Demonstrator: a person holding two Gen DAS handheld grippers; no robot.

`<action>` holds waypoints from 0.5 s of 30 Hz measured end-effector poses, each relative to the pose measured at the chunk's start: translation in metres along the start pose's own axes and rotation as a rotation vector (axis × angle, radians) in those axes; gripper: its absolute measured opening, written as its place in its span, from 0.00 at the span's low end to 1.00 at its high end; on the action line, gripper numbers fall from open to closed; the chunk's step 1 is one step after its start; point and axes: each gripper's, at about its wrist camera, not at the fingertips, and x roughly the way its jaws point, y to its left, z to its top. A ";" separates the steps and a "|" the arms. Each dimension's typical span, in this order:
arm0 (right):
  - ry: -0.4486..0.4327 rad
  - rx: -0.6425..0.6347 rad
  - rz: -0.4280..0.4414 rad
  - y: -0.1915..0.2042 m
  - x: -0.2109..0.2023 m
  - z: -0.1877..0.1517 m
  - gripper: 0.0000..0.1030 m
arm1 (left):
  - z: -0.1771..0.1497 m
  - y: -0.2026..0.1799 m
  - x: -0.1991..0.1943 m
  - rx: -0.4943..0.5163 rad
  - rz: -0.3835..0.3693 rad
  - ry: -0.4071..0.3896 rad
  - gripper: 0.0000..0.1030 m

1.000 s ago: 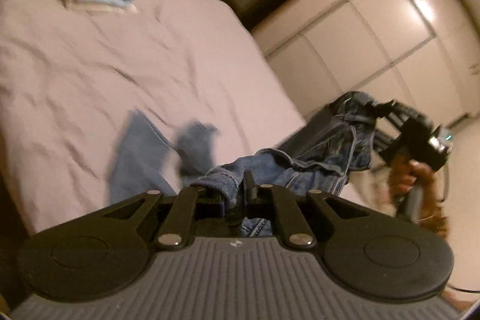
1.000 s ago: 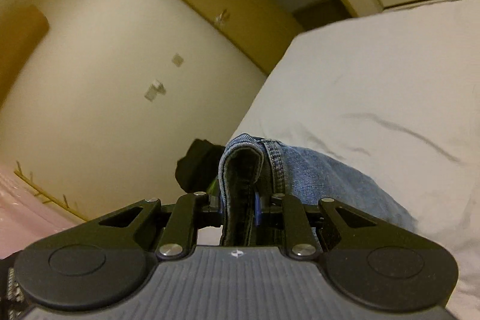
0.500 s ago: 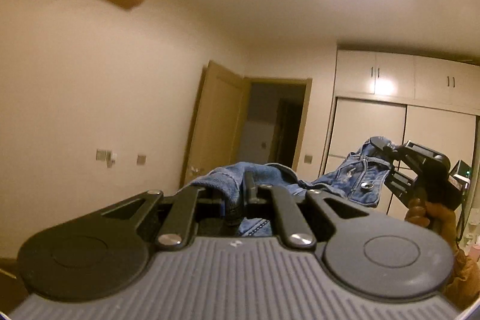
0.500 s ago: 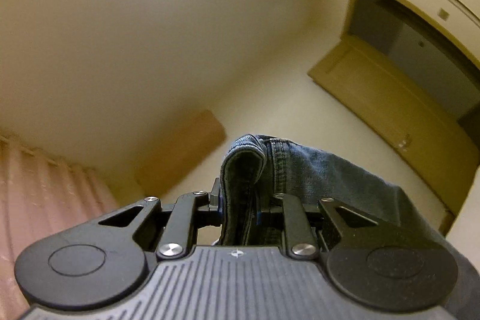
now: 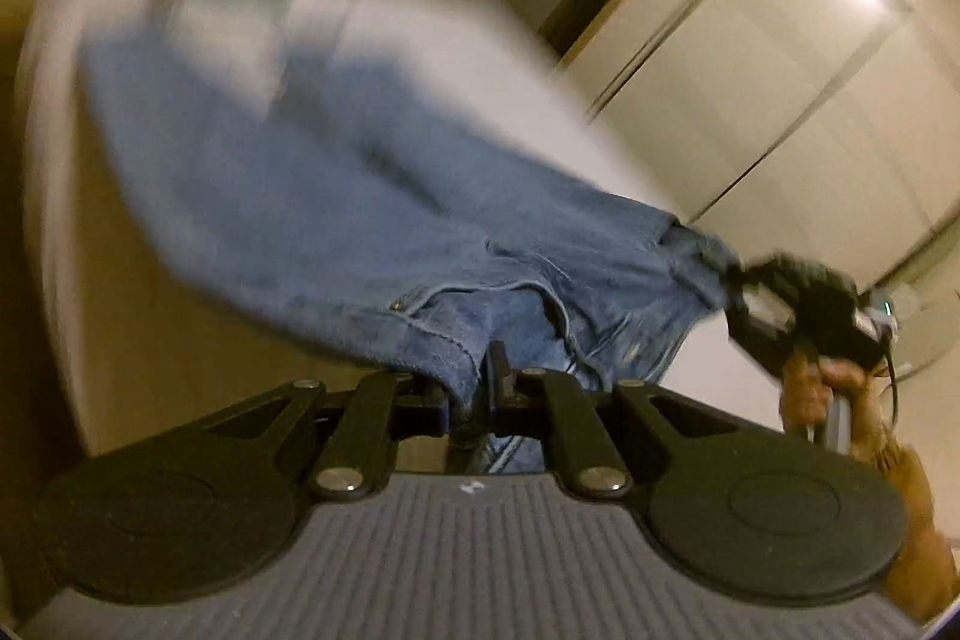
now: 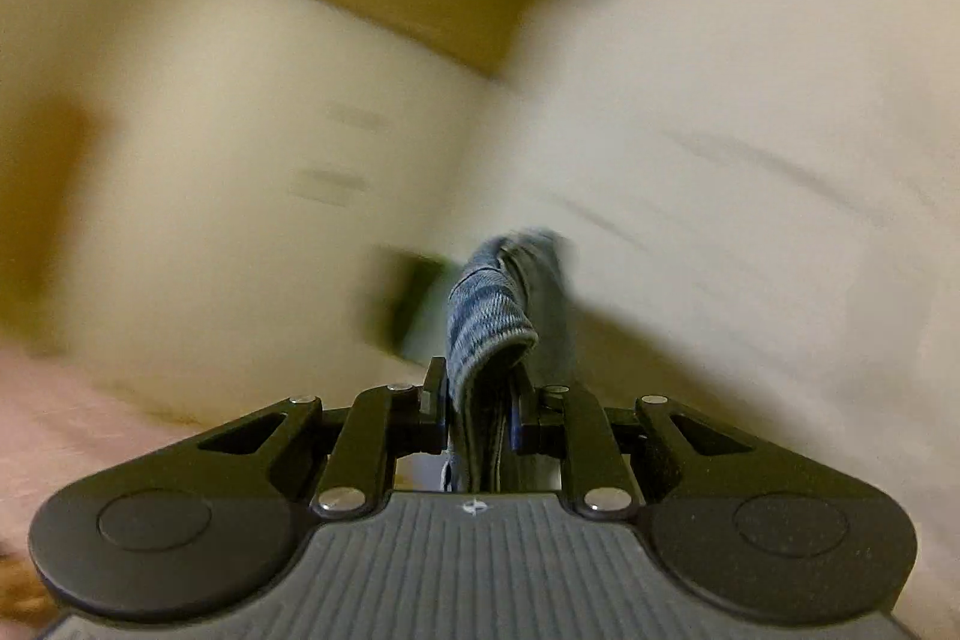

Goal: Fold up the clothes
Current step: 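Lower the jeans onto the bed with both tools, laying them flat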

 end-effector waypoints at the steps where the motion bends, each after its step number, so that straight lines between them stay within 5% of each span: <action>1: 0.045 0.034 -0.079 -0.042 0.004 -0.015 0.18 | -0.032 0.019 0.029 -0.041 0.030 0.080 0.07; 4: 0.192 0.054 -0.334 -0.134 0.026 -0.066 0.19 | -0.112 0.061 0.096 -0.109 0.172 0.264 0.08; 6: 0.220 0.032 -0.426 -0.171 0.026 -0.092 0.24 | -0.146 0.080 0.110 -0.147 0.228 0.318 0.10; 8: 0.190 0.000 -0.421 -0.183 0.015 -0.101 0.38 | -0.159 0.085 0.105 -0.181 0.220 0.308 0.13; 9: 0.179 -0.031 -0.417 -0.181 0.011 -0.105 0.42 | -0.161 0.084 0.100 -0.197 0.204 0.294 0.23; 15: 0.149 -0.081 -0.335 -0.178 0.001 -0.121 0.55 | -0.181 0.096 0.121 -0.282 0.155 0.214 0.40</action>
